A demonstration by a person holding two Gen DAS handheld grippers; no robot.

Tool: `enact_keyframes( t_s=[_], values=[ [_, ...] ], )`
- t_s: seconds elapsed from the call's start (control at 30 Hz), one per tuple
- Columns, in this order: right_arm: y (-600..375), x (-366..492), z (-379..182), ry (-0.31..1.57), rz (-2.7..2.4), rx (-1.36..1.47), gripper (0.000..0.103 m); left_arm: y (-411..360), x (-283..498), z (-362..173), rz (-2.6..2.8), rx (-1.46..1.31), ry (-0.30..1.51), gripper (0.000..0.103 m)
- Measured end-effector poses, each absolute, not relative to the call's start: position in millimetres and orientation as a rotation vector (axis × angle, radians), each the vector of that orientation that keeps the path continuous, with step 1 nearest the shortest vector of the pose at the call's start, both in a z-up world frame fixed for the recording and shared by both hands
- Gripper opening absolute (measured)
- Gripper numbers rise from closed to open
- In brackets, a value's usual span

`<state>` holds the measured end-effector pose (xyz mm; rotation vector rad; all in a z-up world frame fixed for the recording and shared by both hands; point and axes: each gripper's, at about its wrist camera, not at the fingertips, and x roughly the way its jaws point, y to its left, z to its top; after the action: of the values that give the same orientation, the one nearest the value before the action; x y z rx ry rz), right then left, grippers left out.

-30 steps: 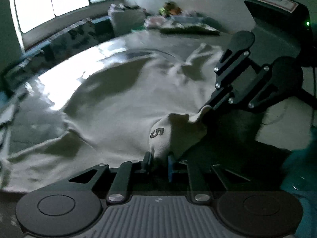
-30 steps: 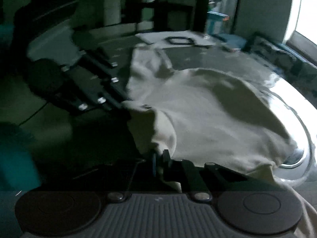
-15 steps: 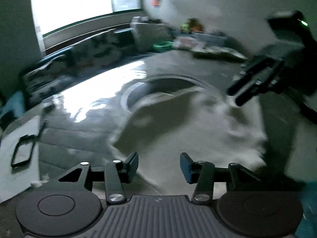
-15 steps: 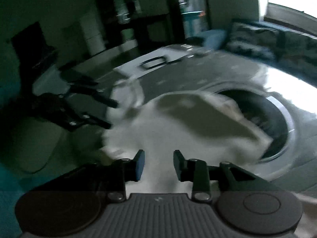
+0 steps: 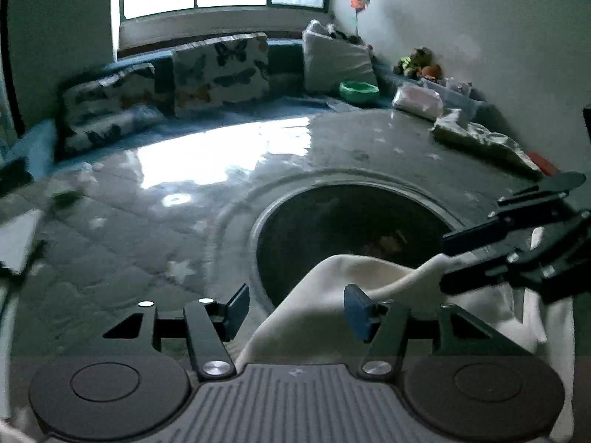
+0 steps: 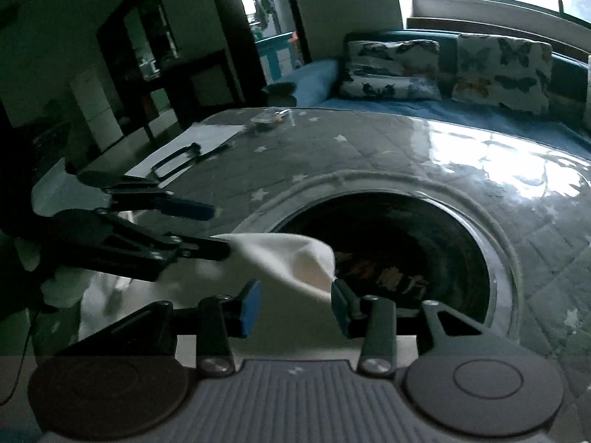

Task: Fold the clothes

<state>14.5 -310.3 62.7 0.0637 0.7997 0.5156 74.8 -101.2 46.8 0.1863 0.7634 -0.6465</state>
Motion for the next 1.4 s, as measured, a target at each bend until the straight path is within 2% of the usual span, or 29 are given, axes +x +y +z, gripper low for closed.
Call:
enact_keyframes(
  t_s=[0.1,0.17,0.23,0.33,0.57,0.8,0.87,0.97,1.03,1.1,1.4],
  values=[
    [-314,17,58,0.801,0.511,0.074,0.042,-110,84,36,-0.659,0.191,0.801,0.058],
    [-314,18,57,0.802,0.506,0.075,0.042,-113,87,30,-0.670,0.189,0.822,0.044],
    [-316,18,56,0.803,0.502,0.075,0.042,-112,83,29,-0.684,0.175,0.822,0.020],
    [-317,18,58,0.799,0.494,0.077,0.042,-108,63,35,-0.707,0.179,0.766,0.014],
    [-314,15,72,0.742,0.508,0.112,0.042,-107,-21,50,-0.833,0.318,0.593,0.014],
    [-287,7,60,0.786,0.564,0.066,0.042,-99,-79,36,-0.963,0.429,0.590,0.021],
    [-279,0,52,0.821,0.580,0.021,0.042,-86,-81,41,-0.954,0.419,0.589,0.023],
    [-272,-18,43,0.839,0.594,-0.049,0.042,-65,-73,50,-0.875,0.365,0.580,0.032],
    [-271,-29,40,0.839,0.591,-0.071,0.042,-55,-63,52,-0.806,0.325,0.588,0.042],
    [-269,-36,37,0.834,0.589,-0.089,0.043,-52,-51,52,-0.762,0.286,0.619,0.048],
    [-268,-49,35,0.829,0.600,-0.113,0.043,-73,-4,27,-0.760,0.238,0.808,0.047]
  ],
)
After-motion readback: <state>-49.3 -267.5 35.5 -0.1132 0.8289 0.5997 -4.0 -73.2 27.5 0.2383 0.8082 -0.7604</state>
